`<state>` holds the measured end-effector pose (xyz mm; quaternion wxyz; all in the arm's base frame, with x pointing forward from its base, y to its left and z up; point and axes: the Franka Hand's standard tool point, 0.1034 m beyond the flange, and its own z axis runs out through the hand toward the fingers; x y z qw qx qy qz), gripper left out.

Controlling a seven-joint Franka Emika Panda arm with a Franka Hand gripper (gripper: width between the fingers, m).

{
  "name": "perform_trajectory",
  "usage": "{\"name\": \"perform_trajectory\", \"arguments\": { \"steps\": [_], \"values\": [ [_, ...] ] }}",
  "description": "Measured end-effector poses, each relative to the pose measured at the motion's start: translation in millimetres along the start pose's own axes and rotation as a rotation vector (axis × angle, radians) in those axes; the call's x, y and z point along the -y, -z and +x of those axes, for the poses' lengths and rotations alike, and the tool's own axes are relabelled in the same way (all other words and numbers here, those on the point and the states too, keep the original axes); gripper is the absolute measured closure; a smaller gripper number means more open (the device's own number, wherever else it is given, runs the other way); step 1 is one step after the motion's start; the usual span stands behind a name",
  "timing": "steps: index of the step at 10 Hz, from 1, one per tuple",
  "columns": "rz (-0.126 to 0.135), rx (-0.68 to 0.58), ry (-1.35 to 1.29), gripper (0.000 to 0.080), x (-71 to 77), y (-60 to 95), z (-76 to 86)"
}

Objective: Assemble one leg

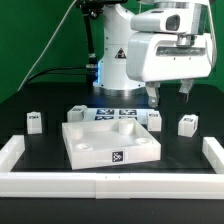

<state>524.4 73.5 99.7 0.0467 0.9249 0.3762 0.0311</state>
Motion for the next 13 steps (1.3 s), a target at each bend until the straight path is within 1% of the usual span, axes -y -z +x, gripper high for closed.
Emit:
{"name": "perform_trajectory", "arguments": {
  "steps": [11,12,13],
  "values": [
    [0.002,0.0,0.01,0.015,0.9,-1.5,-0.6],
    [-0.002,-0.022,0.094,0.015,5.6,-7.4,-10.4],
    [0.004,-0.027,0.175,0.015,15.6,-14.9,-29.4]
  ]
}}
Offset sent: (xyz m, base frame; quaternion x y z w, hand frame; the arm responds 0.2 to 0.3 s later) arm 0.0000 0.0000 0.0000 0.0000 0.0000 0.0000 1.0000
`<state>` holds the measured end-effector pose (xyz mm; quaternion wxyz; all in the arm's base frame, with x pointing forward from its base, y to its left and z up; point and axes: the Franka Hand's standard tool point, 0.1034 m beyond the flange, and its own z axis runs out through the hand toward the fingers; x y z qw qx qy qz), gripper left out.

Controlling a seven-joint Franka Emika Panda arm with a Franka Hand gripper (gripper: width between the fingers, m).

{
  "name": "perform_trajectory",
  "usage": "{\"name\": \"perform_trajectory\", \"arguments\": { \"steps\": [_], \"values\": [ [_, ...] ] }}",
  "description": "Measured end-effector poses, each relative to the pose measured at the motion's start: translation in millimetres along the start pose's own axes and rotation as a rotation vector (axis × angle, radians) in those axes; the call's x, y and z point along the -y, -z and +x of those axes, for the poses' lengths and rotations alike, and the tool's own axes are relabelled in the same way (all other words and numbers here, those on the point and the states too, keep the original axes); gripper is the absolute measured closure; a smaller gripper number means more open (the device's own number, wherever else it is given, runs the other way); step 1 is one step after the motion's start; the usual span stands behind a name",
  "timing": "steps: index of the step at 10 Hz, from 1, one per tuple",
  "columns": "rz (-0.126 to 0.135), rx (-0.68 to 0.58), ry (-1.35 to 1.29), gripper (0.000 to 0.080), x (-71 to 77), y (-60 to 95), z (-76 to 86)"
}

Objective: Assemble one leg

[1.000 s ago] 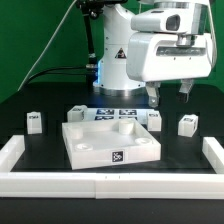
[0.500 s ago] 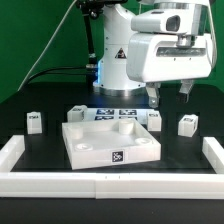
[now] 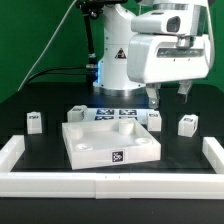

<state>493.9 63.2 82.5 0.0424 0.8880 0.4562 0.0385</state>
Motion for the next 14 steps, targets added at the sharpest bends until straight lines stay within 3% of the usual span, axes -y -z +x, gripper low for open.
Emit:
{"name": "perform_trajectory", "arguments": {
  "steps": [1,4,8,11,14],
  "values": [
    [0.012,0.017,0.128,0.015,4.7,-4.6,-16.4],
    [0.026,0.051,0.26,0.015,-9.6,-11.4,-50.2],
    [0.027,0.049,0.279,0.015,-7.3,-11.9,-48.2],
    [0.036,0.046,0.622,0.015,1.4,-18.6,-81.9],
    [0.059,0.066,0.813,0.015,-1.7,-27.4,-105.1]
  ]
}}
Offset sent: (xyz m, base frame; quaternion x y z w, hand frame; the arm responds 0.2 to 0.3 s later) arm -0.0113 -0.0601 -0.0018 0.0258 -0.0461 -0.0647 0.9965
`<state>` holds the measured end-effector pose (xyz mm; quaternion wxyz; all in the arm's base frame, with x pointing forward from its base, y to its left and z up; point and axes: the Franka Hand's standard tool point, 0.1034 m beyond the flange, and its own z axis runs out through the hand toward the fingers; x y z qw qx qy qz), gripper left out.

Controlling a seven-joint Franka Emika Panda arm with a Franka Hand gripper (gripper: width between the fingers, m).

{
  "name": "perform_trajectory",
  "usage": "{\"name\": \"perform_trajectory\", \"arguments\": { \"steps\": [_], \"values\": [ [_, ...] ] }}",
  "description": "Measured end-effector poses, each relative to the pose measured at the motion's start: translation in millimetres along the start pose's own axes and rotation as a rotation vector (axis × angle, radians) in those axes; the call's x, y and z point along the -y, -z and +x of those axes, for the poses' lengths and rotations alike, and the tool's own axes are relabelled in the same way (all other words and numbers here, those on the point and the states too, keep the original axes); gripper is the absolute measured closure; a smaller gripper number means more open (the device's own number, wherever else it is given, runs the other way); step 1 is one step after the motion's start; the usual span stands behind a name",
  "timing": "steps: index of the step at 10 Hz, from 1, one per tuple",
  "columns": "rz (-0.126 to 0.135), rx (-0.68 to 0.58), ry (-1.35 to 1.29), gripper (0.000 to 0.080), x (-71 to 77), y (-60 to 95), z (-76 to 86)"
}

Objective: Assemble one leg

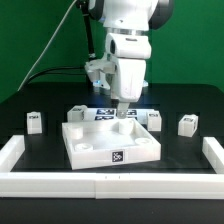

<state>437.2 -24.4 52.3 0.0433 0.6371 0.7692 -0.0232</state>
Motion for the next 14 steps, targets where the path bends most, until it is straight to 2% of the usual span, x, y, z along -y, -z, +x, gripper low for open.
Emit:
{"name": "perform_trajectory", "arguments": {
  "steps": [4,5,7,10,12,13,14],
  "values": [
    [0.005,-0.001,-0.004,0.015,1.1,-2.1,-0.5],
    [0.026,-0.008,0.016,0.015,8.1,-13.3,-4.2],
    [0.024,-0.025,0.023,0.015,16.8,-29.0,-9.5],
    [0.049,-0.034,0.024,0.015,24.1,-41.0,-6.3],
    [0.056,-0.034,0.024,0.015,21.4,-43.5,-4.7],
    [0.053,-0.034,0.018,0.0259,20.3,-43.0,-4.9],
    [0.055,-0.034,0.018,0.0413,21.1,-43.5,-5.0]
  ]
}}
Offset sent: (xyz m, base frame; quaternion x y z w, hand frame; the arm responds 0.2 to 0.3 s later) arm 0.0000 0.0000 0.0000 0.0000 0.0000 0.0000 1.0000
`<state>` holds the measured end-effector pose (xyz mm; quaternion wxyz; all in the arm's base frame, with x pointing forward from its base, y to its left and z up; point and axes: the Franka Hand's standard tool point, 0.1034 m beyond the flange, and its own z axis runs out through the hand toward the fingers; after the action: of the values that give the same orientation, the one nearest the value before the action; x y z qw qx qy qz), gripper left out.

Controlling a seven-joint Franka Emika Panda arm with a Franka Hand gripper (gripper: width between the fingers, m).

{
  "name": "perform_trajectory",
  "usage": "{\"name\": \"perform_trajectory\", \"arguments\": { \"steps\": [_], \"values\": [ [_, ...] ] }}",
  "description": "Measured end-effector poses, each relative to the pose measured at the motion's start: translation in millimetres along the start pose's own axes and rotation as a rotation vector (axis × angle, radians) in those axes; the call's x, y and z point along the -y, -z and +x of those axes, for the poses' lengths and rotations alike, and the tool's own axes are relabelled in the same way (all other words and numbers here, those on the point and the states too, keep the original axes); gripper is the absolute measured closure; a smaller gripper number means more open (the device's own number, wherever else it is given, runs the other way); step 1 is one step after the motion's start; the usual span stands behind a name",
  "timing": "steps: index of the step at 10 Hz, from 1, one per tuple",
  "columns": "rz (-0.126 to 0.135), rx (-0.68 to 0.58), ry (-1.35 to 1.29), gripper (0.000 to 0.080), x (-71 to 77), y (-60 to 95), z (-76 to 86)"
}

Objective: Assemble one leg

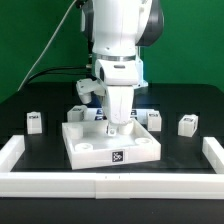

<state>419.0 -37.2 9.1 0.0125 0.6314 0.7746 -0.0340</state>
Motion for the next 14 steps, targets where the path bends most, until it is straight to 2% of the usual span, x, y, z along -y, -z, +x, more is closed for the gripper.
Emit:
{"name": "perform_trajectory", "arguments": {
  "steps": [1,2,3,4,10,12,14],
  "values": [
    [0.0,0.0,0.0,0.0413,0.1,-0.1,0.0],
    [0.001,0.0,0.0,0.0596,0.2,-0.2,0.0],
    [0.0,0.0,0.0,0.0596,0.2,-0.2,0.0],
    [-0.002,0.0,-0.001,0.0742,-0.4,0.1,-0.3],
    [-0.003,0.0,-0.003,0.0742,-0.6,0.2,0.2],
    [-0.01,-0.007,-0.104,0.0742,-6.2,1.1,17.4],
    [-0.021,-0.014,-0.144,0.0741,-23.6,3.3,41.6]
  ]
}}
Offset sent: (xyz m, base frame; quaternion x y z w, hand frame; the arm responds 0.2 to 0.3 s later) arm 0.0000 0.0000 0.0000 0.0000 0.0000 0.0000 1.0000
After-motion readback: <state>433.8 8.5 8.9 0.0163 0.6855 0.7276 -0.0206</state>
